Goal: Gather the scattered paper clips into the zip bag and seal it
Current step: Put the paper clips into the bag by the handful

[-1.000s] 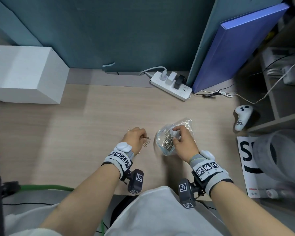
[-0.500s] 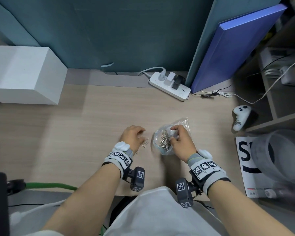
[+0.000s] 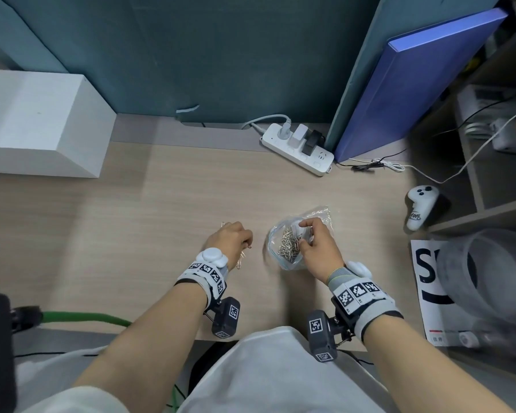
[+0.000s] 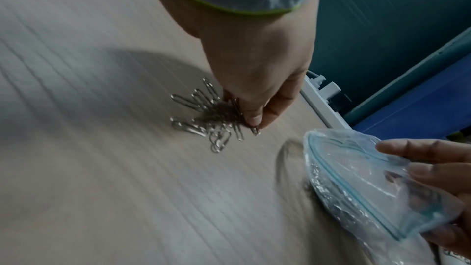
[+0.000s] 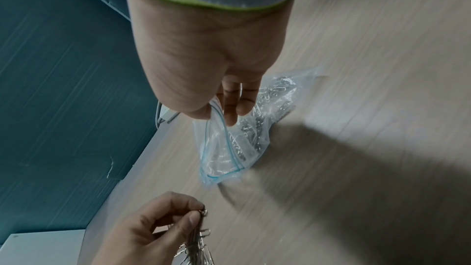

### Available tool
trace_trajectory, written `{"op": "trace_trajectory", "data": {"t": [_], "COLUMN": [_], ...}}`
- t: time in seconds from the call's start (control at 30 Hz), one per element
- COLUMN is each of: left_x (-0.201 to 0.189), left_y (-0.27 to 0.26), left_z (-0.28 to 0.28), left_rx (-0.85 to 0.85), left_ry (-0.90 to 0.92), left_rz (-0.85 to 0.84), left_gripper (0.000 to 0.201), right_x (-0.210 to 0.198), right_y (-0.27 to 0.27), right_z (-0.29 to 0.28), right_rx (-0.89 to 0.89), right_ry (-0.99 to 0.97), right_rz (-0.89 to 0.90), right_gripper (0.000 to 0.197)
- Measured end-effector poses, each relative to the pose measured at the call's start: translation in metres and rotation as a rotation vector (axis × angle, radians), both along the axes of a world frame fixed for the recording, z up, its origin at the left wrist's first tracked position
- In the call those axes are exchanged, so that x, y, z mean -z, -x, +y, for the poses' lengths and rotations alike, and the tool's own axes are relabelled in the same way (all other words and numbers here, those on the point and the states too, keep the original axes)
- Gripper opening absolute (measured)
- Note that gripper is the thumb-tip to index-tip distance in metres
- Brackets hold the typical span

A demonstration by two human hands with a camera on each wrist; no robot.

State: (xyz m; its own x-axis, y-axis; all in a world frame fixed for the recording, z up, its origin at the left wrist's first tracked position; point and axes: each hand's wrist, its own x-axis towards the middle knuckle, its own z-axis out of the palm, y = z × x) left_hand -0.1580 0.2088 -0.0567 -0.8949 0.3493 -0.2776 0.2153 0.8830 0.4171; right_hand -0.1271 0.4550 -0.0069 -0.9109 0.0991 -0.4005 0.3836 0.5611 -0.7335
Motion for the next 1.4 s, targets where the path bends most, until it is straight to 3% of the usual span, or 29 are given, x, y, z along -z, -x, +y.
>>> {"op": "trace_trajectory", "data": {"t": [0.07,0.17,0.23,0.43,0.57,0.73,0.9,1.03,1.17,1.27,1.4], "left_x": [-0.003,-0.006,-0.005,0.003,0.008,0.008,-0.024,-0.045,-0.046,-0.034,-0.008], "left_y": [0.0,-0.003,-0.006,-0.012,-0.015,-0.014,-0.003,0.007,0.016,0.019,0.007], "left_z": [-0.008,-0.021,-0.025,-0.022,-0.019,-0.012,0.028,0.069,0.077,0.062,0.052], "left_rx": [-0.001,0.072,0.112,0.099,0.105,0.049,-0.17,-0.086,-0.132,-0.208,0.082], "left_ry": [-0.033,-0.045,-0.028,-0.075,-0.055,-0.079,-0.387,-0.561,-0.56,-0.429,-0.155], "left_rz": [-0.045,-0.126,-0.127,-0.017,0.074,0.052,-0.018,-0.153,-0.045,0.056,0.089], "left_gripper": [0.007,0.046,0.056,0.017,0.016,0.015,0.008,0.018,0.013,0.012,0.03], "right_x": [0.001,0.004,0.005,0.005,0.004,0.004,0.002,-0.003,-0.011,-0.016,-0.026], "right_y": [0.0,0.001,0.002,0.001,-0.001,-0.003,-0.005,-0.007,-0.007,-0.005,-0.006], "right_z": [-0.001,-0.003,-0.004,-0.005,-0.004,-0.002,-0.002,0.0,0.015,0.03,0.055], "right_rx": [-0.004,-0.002,-0.002,-0.005,0.004,0.01,0.017,0.036,0.096,0.145,0.237], "right_ry": [-0.004,-0.006,-0.008,-0.006,0.005,0.012,0.008,0.015,0.005,-0.002,-0.025], "right_rz": [-0.006,0.001,0.0,0.004,0.008,0.006,0.016,0.017,0.068,0.084,0.098], "right_gripper": [0.035,0.034,0.034,0.033,0.033,0.034,0.035,0.036,0.037,0.037,0.037]}}
